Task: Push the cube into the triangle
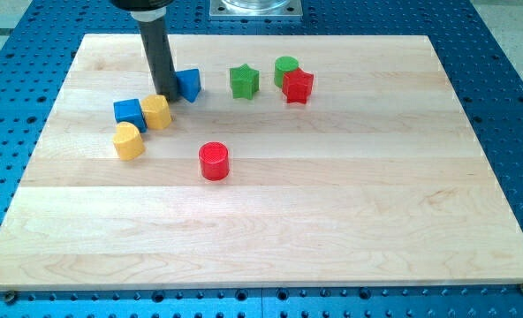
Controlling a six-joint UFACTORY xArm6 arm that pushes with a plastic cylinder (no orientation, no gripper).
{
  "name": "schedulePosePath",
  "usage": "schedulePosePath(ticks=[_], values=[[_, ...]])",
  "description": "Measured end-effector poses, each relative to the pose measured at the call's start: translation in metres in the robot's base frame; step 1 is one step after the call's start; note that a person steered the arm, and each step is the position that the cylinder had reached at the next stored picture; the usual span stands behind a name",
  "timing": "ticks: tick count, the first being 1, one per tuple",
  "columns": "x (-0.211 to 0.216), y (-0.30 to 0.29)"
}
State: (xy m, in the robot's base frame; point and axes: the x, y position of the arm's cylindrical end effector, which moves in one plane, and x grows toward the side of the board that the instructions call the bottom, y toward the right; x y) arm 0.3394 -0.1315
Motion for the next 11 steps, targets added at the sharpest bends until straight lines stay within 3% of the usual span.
schedulePosePath(ticks=[2, 4, 7, 9, 11], values=[[0.047, 0.029], [0.010, 0.087], [0.004, 0.039], [-0.053, 0.067], [-0.053, 0.017]])
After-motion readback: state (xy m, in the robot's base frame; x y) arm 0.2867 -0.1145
